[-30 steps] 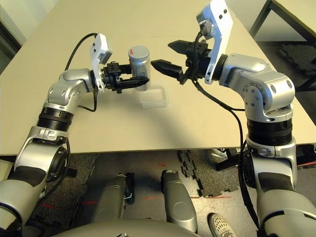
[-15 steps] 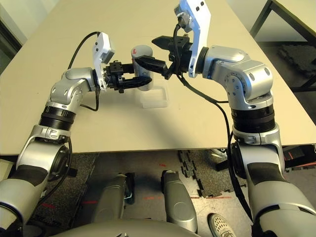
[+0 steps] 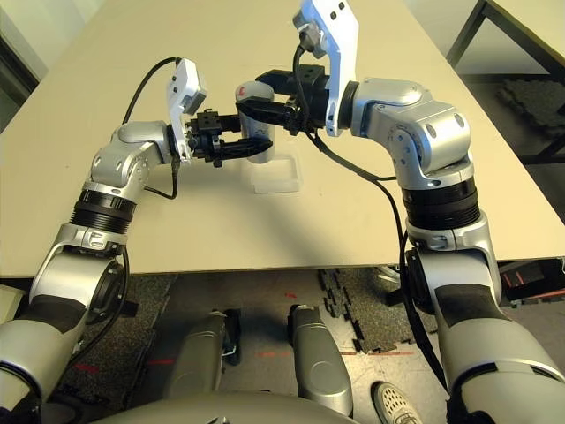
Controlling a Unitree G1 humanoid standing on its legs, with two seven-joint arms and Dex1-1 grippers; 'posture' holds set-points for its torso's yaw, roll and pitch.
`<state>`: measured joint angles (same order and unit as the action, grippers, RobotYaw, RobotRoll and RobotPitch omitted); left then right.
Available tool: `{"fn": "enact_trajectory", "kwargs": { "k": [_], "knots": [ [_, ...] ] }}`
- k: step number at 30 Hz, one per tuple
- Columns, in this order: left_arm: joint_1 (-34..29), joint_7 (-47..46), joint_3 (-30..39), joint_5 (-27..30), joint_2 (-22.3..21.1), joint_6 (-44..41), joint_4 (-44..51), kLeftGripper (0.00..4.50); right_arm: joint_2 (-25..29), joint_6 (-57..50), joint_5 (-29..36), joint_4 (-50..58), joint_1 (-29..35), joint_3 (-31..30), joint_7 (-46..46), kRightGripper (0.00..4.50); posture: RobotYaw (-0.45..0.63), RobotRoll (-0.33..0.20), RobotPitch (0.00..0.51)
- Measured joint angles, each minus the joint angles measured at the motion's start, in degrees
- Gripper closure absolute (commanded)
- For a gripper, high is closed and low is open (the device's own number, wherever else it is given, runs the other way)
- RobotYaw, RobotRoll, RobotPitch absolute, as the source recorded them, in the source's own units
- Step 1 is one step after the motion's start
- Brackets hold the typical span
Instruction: Pour the medicine from the bottle into the box.
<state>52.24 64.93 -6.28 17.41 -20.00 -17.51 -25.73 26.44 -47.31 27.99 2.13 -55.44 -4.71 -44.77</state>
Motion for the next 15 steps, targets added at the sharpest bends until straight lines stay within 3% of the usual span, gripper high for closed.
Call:
{"fn": "enact_trajectory", "kwargs": {
  "k": [6, 12, 15],
  "knots": [
    [0.02, -0.01, 0.61, -0.04, -0.09, 0.52, -0.01, 2.04, -2.2, -3.25, 1.29, -0.53, -1.31, 2.2, 2.49, 1.92, -0.19, 0.0, 0.145],
    [0.34, 0.27, -0.71, -0.72, 0.67, 0.87, -0.08, 2.04, -6.82, -3.59, 2.84, -5.4, -9.68, 10.36, 10.95, 1.92, -0.18, 0.0, 0.144],
    [0.35, 0.13, -0.61, -0.77, 0.69, 0.98, -0.11, 2.04, -6.97, -1.28, 1.36, -9.92, -10.73, 11.92, 14.85, 1.92, -0.18, 0.0, 0.144]
  ]
}}
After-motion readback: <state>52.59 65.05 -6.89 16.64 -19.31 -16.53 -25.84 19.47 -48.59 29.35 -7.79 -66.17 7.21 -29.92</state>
